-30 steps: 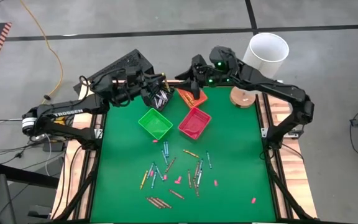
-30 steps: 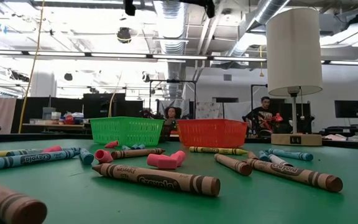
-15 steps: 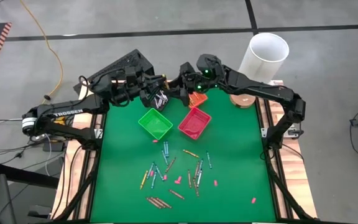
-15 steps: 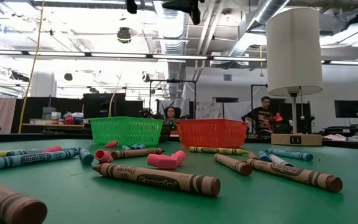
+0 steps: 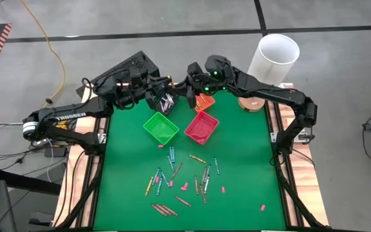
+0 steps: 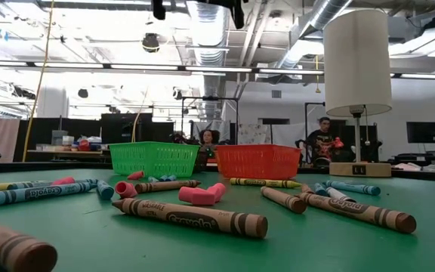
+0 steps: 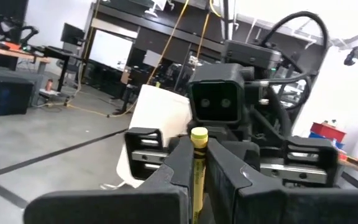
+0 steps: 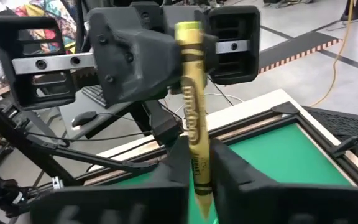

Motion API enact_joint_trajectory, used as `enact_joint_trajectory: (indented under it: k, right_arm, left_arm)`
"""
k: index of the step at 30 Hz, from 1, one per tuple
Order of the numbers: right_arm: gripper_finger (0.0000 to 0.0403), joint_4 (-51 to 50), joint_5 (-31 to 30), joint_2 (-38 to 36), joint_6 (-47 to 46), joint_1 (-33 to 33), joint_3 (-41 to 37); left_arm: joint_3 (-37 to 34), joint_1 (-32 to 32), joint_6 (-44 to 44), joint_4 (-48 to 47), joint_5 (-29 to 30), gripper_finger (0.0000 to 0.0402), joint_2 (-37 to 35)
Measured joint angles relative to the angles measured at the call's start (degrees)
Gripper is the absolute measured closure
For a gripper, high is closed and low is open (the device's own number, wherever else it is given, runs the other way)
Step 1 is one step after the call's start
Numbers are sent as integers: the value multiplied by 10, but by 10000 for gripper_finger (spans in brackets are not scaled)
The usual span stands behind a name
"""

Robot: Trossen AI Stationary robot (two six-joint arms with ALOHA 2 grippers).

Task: Sort crayons
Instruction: Put the yellow crayon into the bin

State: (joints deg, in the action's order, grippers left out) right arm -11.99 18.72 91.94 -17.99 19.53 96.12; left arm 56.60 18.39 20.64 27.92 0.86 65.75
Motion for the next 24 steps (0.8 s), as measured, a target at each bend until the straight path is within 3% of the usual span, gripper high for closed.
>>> enact_joint_trajectory:
  k: [2,9,18,24]
  right_arm:
    - [388,0,-2,0,5,-1,0]
    - [398,-10,-15,0,0,-4,0]
    - [401,-24,-93,-3,-29,27,0]
    - [402,-179,-172,12,-29,85,1]
  left_arm:
    - [0,0,4,-5,0,390,0]
    - [1,0,7,-26,16,381,-1]
    - [1,-1,33,-134,37,275,-2]
    - [0,-1,70,-239,82,228,-1]
